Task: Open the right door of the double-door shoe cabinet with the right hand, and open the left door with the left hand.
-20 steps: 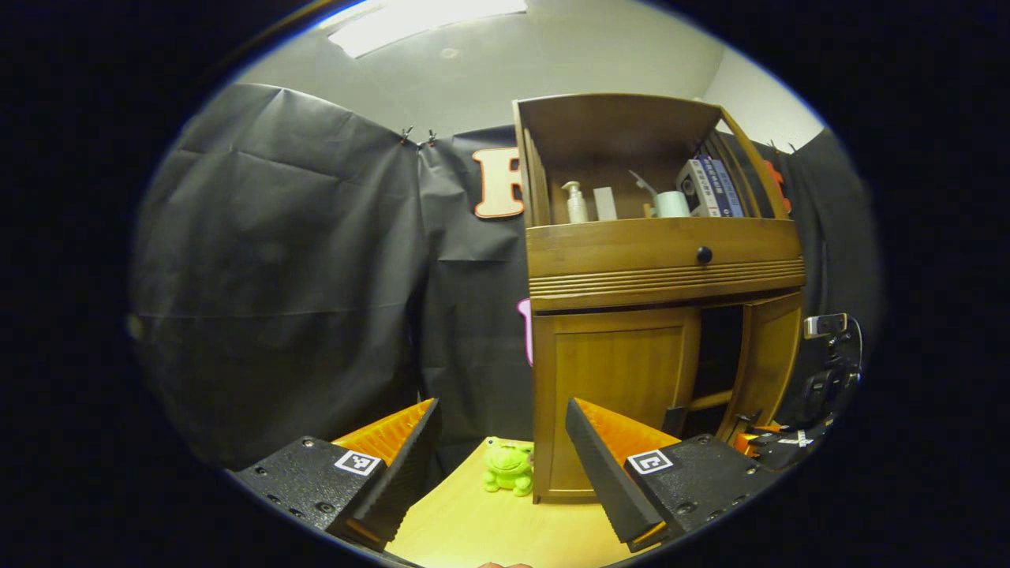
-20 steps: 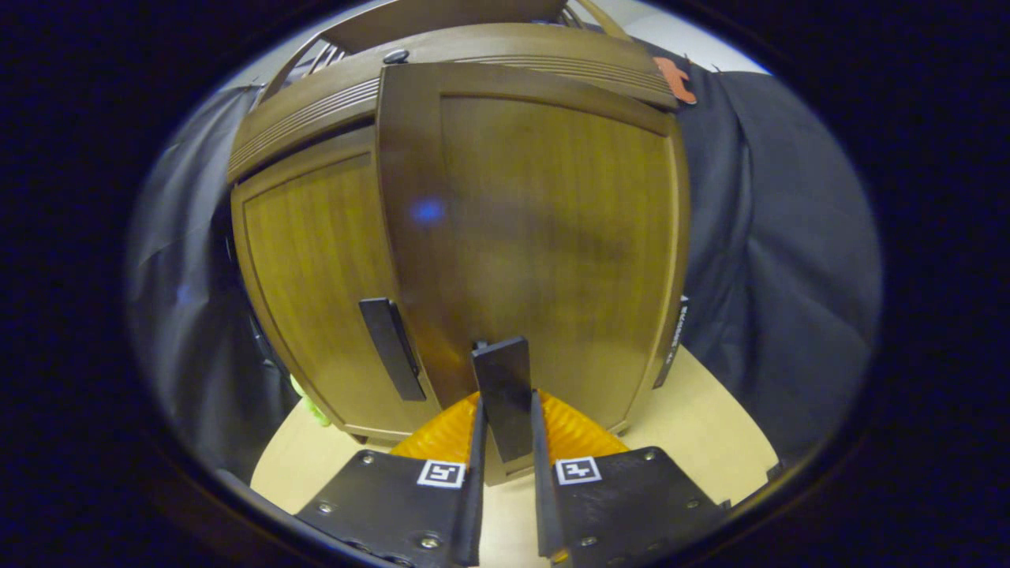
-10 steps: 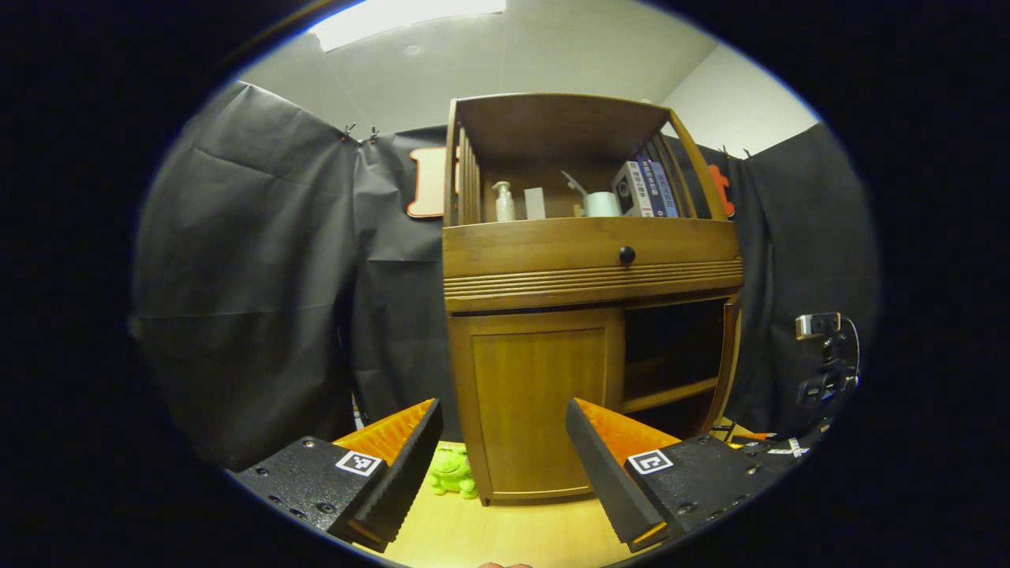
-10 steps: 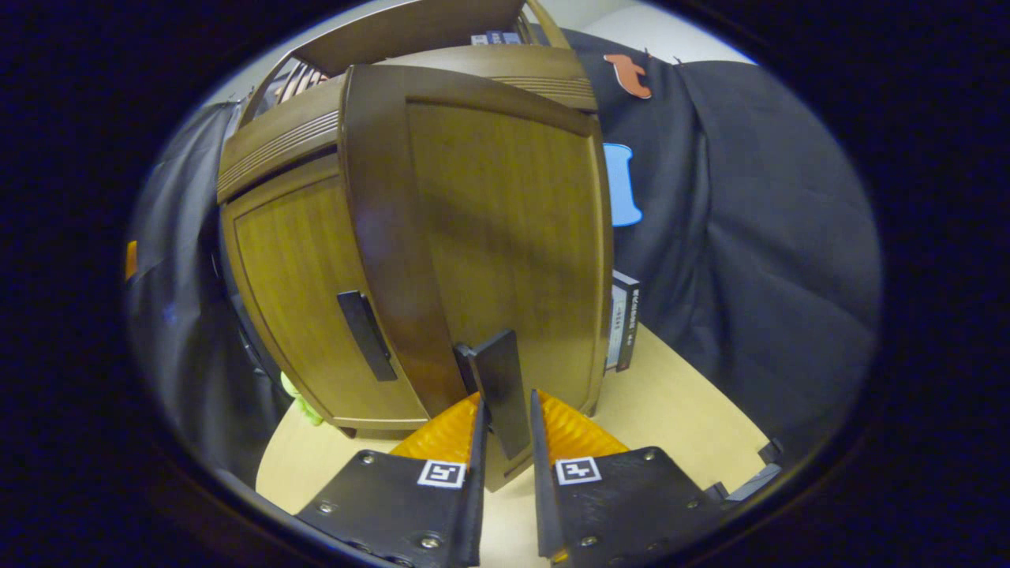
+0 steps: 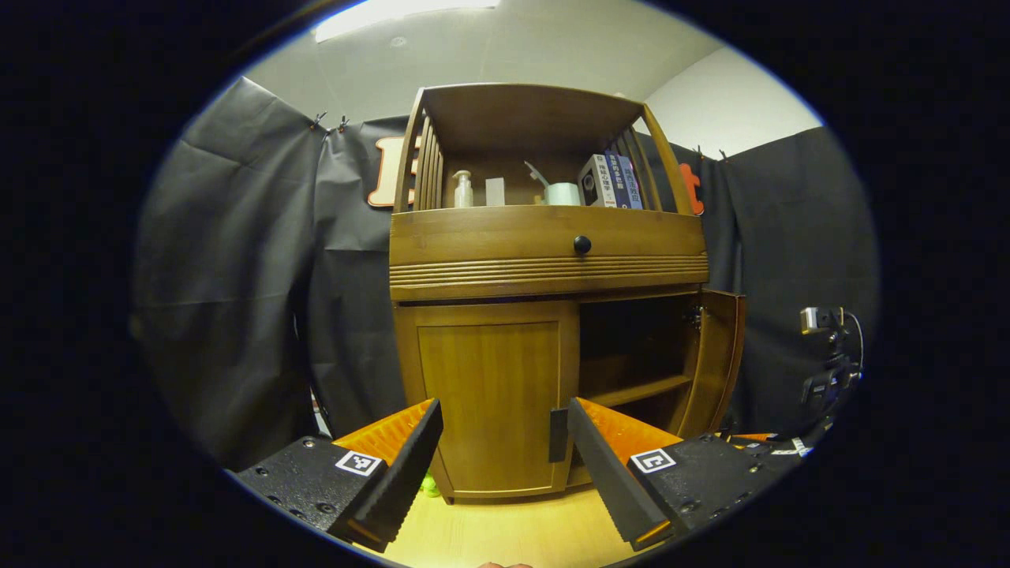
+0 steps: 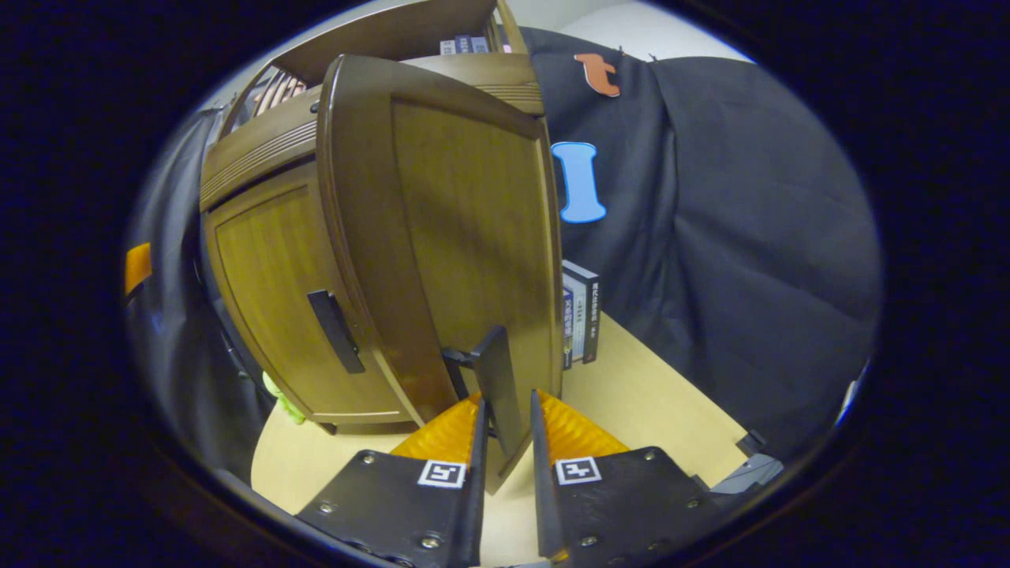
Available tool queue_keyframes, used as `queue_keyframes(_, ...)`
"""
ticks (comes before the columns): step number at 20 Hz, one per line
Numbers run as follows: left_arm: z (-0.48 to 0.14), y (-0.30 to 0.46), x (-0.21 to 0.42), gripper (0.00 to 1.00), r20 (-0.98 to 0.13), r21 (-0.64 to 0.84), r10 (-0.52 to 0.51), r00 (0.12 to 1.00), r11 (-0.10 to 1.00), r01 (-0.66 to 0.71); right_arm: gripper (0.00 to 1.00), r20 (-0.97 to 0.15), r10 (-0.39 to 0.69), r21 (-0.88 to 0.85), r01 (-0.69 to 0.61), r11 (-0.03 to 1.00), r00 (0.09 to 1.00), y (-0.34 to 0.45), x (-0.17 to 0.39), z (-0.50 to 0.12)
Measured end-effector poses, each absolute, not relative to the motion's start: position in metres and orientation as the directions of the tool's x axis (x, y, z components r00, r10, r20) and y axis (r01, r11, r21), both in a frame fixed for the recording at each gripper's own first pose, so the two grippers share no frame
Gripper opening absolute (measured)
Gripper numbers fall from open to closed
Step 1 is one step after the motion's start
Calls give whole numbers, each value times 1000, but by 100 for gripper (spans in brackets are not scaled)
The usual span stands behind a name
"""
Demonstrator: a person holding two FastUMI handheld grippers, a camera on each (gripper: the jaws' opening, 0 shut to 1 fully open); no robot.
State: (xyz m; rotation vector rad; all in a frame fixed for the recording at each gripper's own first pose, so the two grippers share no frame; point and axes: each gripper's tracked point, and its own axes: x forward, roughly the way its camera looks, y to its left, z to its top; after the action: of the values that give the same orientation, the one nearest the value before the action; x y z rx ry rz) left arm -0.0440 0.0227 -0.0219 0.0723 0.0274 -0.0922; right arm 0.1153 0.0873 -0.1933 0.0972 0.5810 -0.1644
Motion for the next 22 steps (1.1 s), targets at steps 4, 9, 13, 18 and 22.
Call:
queue_keyframes(4,-23,15,-37,99,-30,68,-107,994,992,109,27,-562,-154,39,212,977,812,80,114,-190)
queue_keyframes(9,-26,0,-30,99,-36,59,-139,990,988,141,27,-570,-197,32,261,965,798,47,112,-188)
queue_keyframes(13,-30,-13,-24,99,-44,58,-164,985,984,166,21,-575,-228,2,280,960,786,23,109,-187)
queue_keyframes(18,-39,-28,-17,99,-62,45,-190,980,980,193,7,-582,-220,30,290,956,783,6,108,-187)
queue_keyframes(22,-48,-39,-9,99,-82,35,-204,976,978,207,7,-579,-223,13,282,959,784,-5,102,-182)
